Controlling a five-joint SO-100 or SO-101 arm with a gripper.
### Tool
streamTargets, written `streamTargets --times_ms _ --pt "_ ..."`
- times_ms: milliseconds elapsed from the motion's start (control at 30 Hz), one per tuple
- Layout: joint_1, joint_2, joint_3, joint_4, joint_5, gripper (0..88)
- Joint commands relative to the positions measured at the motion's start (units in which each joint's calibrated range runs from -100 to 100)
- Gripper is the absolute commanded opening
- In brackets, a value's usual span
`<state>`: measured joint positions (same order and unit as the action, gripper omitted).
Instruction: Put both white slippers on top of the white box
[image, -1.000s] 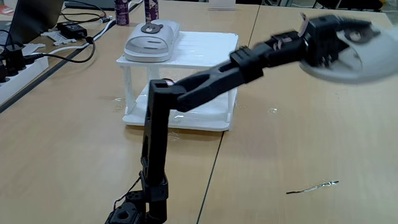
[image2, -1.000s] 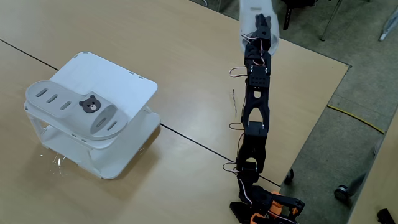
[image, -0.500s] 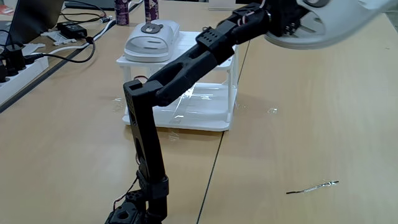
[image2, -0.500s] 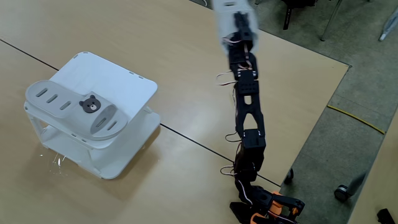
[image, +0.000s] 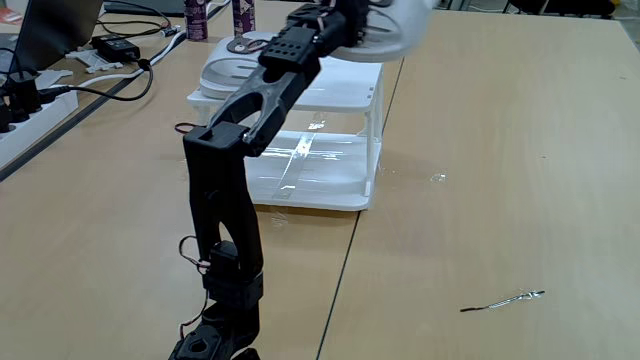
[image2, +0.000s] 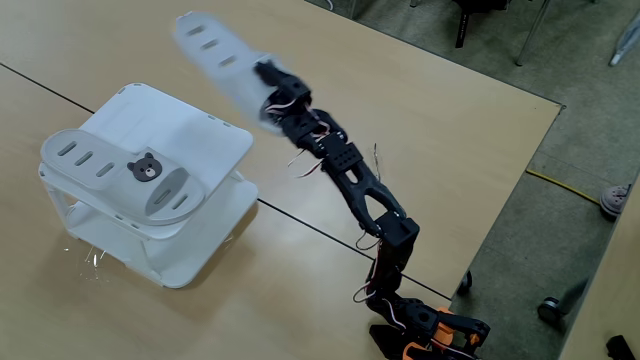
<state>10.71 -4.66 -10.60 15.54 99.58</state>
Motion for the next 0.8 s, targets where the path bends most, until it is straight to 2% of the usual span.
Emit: streamTargets --times_ms 0,367,600,767 --pt "-5.70 -6.32 -2.52 -0.95 0.42 0.8" --pt "-14.00 -6.66 -2.61 -0.95 0.42 0.8" --pt "-13.59 -4.55 -2.88 -1.04 0.42 0.8" --pt "-12.44 6.30 -14.70 -1.04 0.42 0.8"
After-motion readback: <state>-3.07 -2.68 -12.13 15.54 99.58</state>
